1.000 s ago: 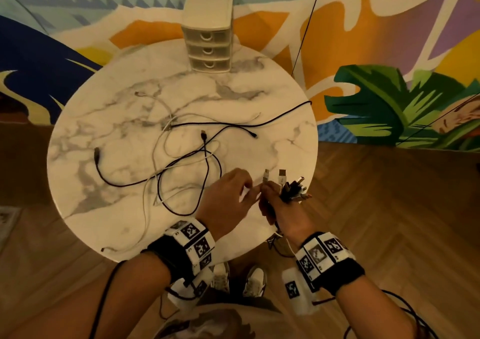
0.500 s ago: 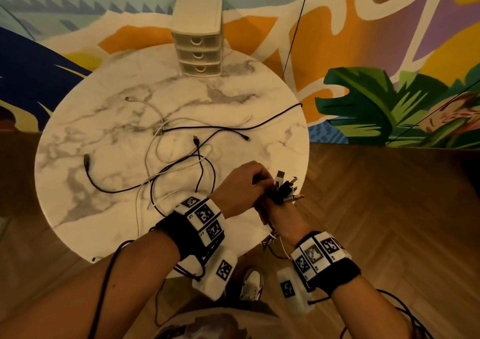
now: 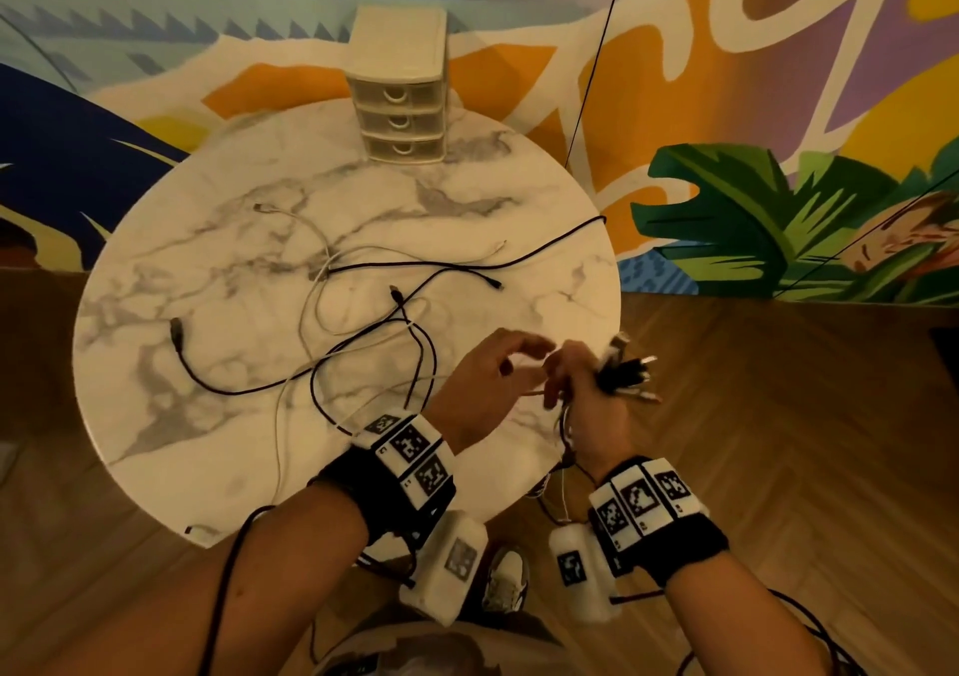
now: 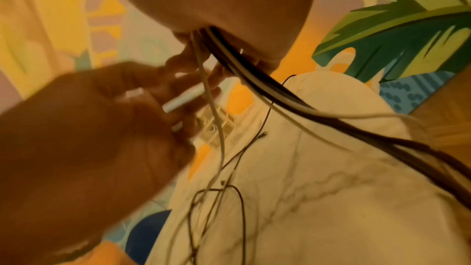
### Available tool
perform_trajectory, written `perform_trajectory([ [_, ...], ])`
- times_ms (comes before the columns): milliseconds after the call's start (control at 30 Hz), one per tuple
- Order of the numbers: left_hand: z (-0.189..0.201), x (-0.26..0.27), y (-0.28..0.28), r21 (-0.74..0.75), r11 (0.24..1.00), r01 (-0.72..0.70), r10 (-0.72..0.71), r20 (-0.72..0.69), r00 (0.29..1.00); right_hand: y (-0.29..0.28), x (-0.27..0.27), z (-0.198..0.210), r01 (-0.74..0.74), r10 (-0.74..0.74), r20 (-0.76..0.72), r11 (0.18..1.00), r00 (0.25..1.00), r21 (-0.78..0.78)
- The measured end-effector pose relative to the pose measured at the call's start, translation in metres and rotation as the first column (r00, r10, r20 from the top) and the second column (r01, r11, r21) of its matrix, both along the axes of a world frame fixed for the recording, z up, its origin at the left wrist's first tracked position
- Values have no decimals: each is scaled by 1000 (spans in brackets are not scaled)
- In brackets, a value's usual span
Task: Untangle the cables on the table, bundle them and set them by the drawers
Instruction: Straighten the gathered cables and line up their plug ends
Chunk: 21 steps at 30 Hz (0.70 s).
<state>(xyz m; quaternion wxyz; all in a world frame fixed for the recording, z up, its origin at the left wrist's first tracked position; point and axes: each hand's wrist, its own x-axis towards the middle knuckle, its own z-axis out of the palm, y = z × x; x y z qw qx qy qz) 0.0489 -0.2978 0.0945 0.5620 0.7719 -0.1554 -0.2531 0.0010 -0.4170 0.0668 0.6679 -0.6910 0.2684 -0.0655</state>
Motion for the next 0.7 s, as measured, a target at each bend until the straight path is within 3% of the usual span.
perform_trajectory([
  [100, -24, -17, 11, 258, 943, 210, -199, -67, 978, -8, 6, 16, 47, -85, 137, 965, 987, 258],
  [167, -44, -25, 22, 303, 916, 262, -233, -129, 964, -13, 8, 28, 21, -111, 143, 853, 983, 522],
  [233, -61, -19, 37, 348, 915, 203, -163, -141, 977, -20, 10, 30, 19, -100, 95, 779, 990, 627],
  [300, -74, 1, 58, 430, 898, 95, -54, -107, 993, -24, 9, 32, 2, -94, 106, 759, 990, 651],
  [400, -65, 49, 93, 474, 876, -90, 95, 13, 995, -33, 9, 32, 2, -132, 161, 780, 978, 626],
  [500, -32, 86, 109, 436, 853, -286, 253, 133, 958, -34, 13, 36, 42, -170, 194, 845, 966, 532],
  [600, -6, 87, 91, 462, 843, -274, 149, 287, 946, -16, 16, 43, 16, -62, 126, 942, 990, 337],
  [700, 10, 58, 55, 516, 829, -214, -3, 387, 922, 13, 17, 46, -255, 266, -99, 961, 959, 111],
])
